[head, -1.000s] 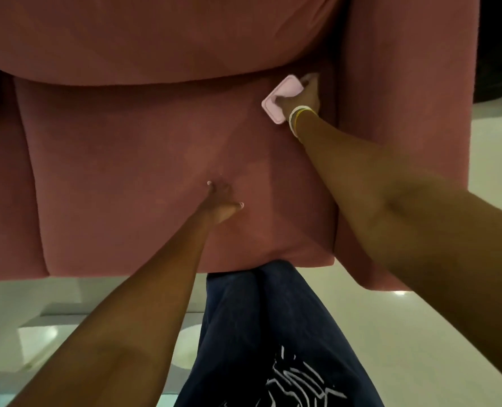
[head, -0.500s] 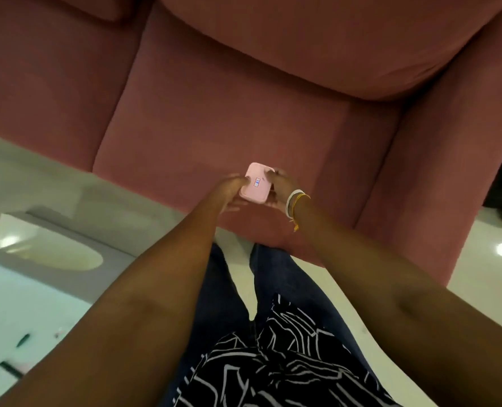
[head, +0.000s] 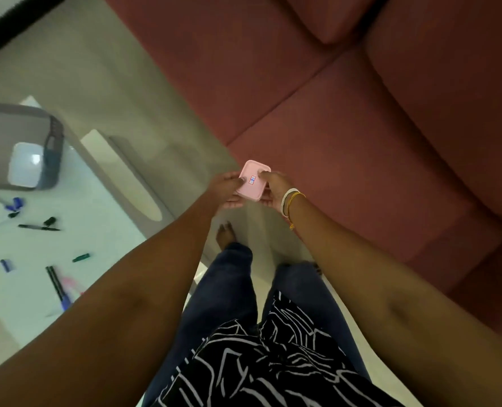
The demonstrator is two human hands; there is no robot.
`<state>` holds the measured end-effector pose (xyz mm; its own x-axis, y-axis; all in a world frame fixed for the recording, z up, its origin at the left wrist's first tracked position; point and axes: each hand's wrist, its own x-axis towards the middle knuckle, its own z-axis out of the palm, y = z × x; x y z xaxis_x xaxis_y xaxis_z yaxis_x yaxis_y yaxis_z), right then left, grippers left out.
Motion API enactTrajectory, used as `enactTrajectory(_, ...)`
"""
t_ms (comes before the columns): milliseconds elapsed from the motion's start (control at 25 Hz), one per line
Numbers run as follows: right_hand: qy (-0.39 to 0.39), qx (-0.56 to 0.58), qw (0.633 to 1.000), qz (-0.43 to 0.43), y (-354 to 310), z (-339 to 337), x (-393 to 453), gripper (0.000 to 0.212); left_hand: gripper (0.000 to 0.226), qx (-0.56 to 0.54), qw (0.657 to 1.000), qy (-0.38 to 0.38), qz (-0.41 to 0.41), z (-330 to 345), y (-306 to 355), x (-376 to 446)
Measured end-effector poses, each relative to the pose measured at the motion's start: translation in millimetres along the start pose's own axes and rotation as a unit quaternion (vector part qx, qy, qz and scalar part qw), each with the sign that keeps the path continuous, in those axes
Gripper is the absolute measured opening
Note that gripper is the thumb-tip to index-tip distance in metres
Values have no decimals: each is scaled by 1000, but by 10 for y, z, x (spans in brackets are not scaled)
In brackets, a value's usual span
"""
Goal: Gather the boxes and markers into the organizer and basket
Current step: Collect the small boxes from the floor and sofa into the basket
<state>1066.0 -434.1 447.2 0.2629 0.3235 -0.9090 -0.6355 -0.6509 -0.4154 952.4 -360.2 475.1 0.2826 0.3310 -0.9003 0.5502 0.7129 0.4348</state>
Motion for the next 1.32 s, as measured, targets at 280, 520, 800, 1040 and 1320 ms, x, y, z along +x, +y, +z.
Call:
enactTrajectory(280,-57,-117,991,-10,-582,1995,219,7,40,-145,987,52,36,-1753,419,67)
enactTrajectory(520,-117,-238,963,-37,-1093,3406,541,8,38,-281,950,133,39,-2902,761,248)
enactTrajectory(800,-155,-513,833,-142,-1565,4953,966,37,44,-413,883,224,14,-3980,1170,515)
enactTrajectory(1040,-218,-665,675,-234,-1567,6259,1207,40,36,-313,869,382,-23,-4934,1017,863)
enactTrajectory(1320,-220,-788,520,-247,-1049,7136,1786,39,63,41,885,459,-73,-5431,233,1429)
